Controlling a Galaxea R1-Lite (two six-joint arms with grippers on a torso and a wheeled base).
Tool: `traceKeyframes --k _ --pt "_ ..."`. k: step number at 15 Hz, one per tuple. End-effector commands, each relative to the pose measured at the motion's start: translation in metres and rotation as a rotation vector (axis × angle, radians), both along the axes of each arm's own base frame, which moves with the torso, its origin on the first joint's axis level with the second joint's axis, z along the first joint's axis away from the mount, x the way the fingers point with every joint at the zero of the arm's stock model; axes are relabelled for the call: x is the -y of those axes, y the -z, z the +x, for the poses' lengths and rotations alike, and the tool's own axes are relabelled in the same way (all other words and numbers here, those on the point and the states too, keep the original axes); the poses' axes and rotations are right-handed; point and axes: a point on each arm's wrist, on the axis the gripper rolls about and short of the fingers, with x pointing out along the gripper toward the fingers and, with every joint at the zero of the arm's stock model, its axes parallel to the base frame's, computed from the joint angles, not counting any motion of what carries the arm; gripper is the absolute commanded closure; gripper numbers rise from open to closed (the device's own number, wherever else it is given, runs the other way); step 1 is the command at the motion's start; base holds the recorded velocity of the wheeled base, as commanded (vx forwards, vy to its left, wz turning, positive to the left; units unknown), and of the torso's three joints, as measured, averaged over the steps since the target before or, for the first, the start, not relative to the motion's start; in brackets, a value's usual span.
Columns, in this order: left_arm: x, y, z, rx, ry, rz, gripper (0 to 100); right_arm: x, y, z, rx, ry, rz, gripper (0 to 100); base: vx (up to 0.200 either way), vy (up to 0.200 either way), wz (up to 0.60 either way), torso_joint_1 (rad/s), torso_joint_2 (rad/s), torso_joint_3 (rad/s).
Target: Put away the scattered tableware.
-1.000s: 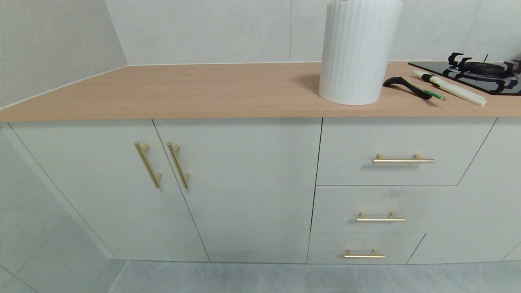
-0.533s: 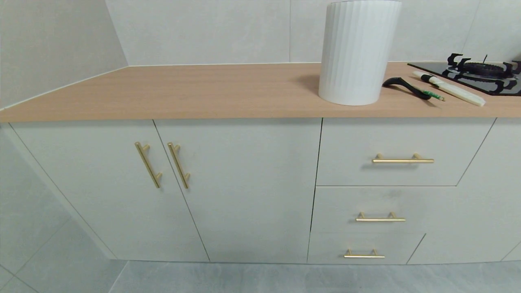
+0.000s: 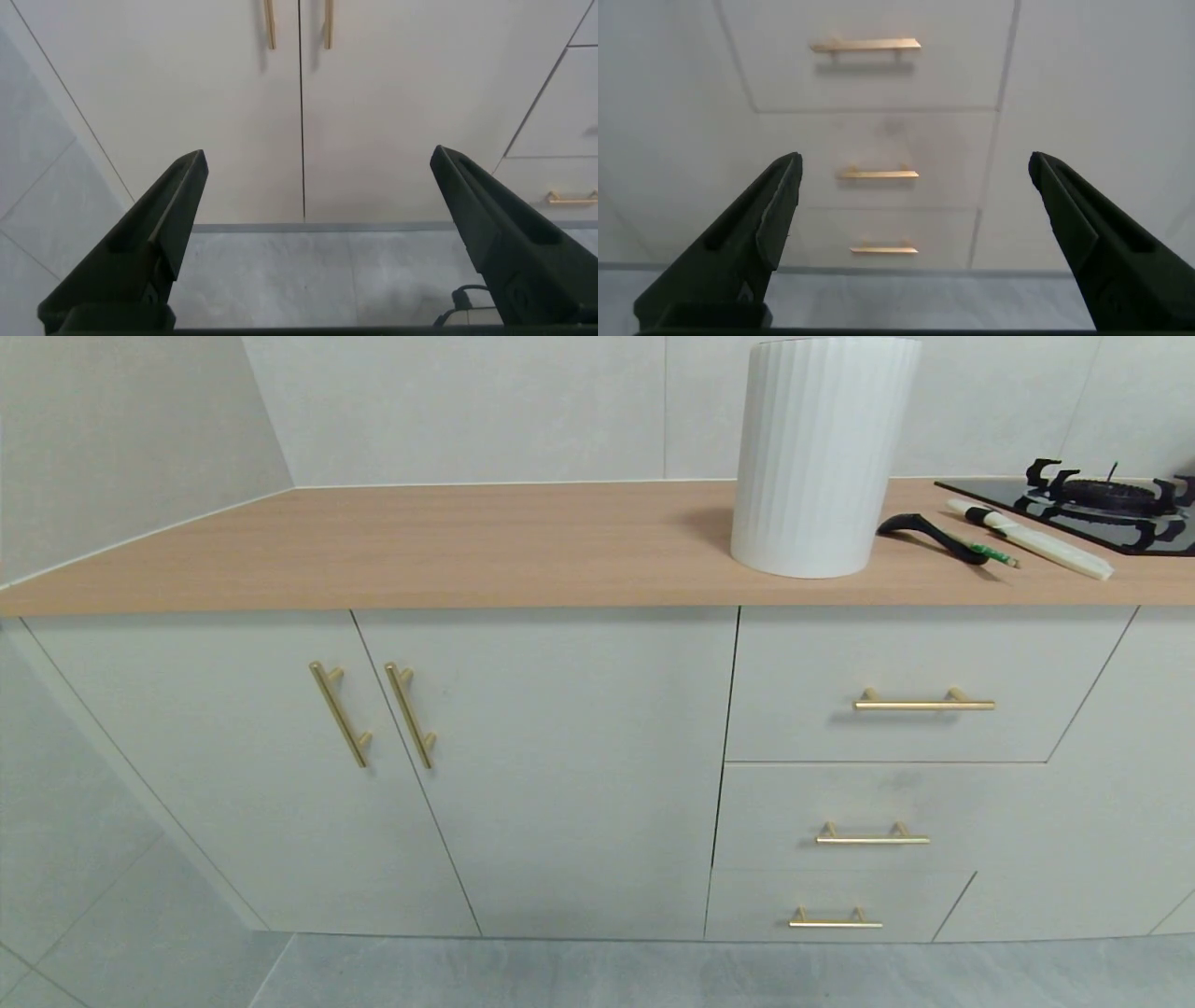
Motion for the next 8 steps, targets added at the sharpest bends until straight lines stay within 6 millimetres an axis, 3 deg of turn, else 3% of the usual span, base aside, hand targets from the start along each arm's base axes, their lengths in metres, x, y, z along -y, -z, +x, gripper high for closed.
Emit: traceKeyframes --k 1,5,8 --pt "0.000 0.000 0.000 -0.001 0.000 0.000 0 -0.001 -0.021 0.019 -0.128 -0.084 0.004 0 0.000 0.000 0.00 0.000 0.00 0.000" --pt "0.000 0.000 0.000 -0.001 0.000 0.000 0 -0.005 -0.039 0.065 -0.374 -0.147 0.001 0 0.000 0.000 0.00 0.000 0.00 0.000" --pt "0.000 0.000 0.000 -0.001 0.000 0.001 0 -0.011 -0.051 0.120 -0.568 -0.193 0.003 0 0.000 0.000 0.00 0.000 0.00 0.000"
